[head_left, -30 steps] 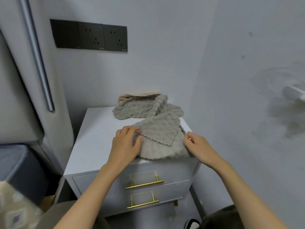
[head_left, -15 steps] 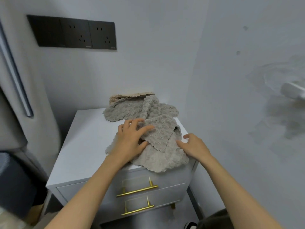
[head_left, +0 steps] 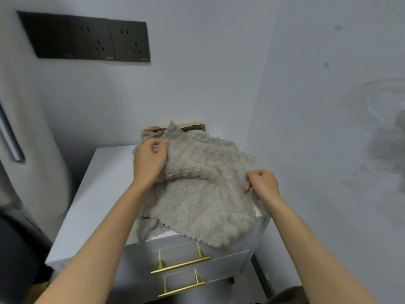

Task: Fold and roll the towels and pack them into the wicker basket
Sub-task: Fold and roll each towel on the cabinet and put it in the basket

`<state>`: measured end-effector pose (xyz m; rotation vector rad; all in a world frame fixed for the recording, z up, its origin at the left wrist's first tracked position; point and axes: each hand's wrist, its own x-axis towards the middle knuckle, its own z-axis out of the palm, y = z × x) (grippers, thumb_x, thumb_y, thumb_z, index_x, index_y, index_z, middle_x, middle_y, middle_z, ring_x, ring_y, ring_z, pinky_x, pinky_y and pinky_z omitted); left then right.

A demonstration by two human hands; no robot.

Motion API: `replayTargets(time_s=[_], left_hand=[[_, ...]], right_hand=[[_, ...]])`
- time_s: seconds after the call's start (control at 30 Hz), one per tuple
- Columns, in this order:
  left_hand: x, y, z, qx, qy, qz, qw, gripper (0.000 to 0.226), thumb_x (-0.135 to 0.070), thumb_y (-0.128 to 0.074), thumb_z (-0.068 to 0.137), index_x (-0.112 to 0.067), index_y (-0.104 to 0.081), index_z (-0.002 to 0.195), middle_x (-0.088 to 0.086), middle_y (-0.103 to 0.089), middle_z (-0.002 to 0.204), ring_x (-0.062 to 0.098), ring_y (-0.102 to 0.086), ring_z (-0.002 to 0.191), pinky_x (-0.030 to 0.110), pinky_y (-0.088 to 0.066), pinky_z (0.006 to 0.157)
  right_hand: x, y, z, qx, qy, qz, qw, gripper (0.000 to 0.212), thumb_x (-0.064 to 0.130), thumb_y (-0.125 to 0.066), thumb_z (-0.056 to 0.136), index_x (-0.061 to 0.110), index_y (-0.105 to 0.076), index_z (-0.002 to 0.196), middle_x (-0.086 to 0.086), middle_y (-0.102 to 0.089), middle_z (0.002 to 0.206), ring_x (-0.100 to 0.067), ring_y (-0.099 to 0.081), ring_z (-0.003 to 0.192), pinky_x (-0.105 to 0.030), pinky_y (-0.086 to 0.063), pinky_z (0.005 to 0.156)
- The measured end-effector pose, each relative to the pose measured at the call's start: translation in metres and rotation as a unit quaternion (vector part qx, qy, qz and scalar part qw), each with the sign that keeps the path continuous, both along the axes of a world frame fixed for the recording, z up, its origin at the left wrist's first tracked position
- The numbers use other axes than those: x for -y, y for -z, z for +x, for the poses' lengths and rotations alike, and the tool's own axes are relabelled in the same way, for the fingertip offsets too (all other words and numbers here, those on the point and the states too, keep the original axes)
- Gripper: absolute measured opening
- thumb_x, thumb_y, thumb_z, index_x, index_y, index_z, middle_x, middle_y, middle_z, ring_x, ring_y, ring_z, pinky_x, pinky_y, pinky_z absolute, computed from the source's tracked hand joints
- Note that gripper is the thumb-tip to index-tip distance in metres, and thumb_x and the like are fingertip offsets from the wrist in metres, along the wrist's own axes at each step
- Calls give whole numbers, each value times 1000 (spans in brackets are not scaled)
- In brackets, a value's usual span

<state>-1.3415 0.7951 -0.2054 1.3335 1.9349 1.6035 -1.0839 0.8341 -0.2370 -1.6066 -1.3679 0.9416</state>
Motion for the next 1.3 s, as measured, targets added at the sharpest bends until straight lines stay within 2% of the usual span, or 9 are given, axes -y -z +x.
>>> replayTargets(time_s=[0.2,0.33,0.47,0.57,0.67,0.8,1.03,1.2,1.3], left_hand=[[1,9,-20,93,43,-127,987,52,-50,-39,98,-18,-47,138,3,-48,140,24,-46,127,35,-39,100],[18,6,-23,93,86,-210,970,62,-61,-34,94,-19,-46,137,5,-48,136,26,-47,122,37,-41,97],[33,11,-28,58,127,-295,945,52,-65,-37,90,-17,-45,72,4,-48,77,17,-44,64,25,-37,63],[41,18,-30,37,148,-288,945,50,-61,-42,91,-14,-41,72,5,-43,69,17,-37,60,29,-29,59],[45,19,-27,79,135,-216,964,39,-47,-51,94,-9,-57,87,2,-48,72,15,-41,64,26,-31,58],[48,16,-23,123,94,-109,982,25,-29,-59,93,-7,-67,99,-4,-58,80,7,-46,64,15,-36,55],[58,6,-38,196,70,2,978,13,-25,-60,93,-17,-67,86,-1,-64,88,14,-56,83,30,-46,77],[66,0,-42,166,67,48,983,13,-34,-64,88,-21,-68,86,-16,-49,131,5,-45,124,30,-38,97],[73,-9,-39,186,98,85,974,16,-31,-59,92,-16,-64,90,-18,-56,121,-3,-51,109,21,-35,91]], right_hand=[[-5,1,-3,-66,35,-14,997,16,9,-46,92,12,-50,107,-8,-72,77,-17,-56,46,-29,-49,47],[-2,-1,0,46,4,-10,999,40,16,-52,89,14,-46,129,-8,-67,98,-19,-61,69,-29,-46,58],[5,1,11,235,-43,-12,971,25,29,-53,90,9,-53,105,-6,-57,97,-27,-55,93,-30,-38,70],[14,4,17,322,-74,-69,941,38,45,-50,87,20,-38,62,0,-41,66,-23,-44,62,-29,-30,52],[20,6,17,325,-81,-73,939,42,41,-52,87,21,-31,57,2,-35,58,-17,-35,52,-28,-25,48],[24,2,14,233,-68,-33,970,38,20,-55,89,17,-36,56,-1,-39,56,-18,-37,56,-31,-27,53],[36,-29,22,-201,-8,19,979,8,21,-59,94,15,-64,92,0,-64,86,-12,-57,76,-25,-45,71],[38,-35,23,-278,-17,68,958,19,22,-59,95,12,-66,110,3,-66,92,-11,-58,85,-25,-45,78],[39,-40,21,-298,-20,120,947,18,20,-56,96,15,-64,110,3,-65,109,-9,-58,102,-25,-43,94]])
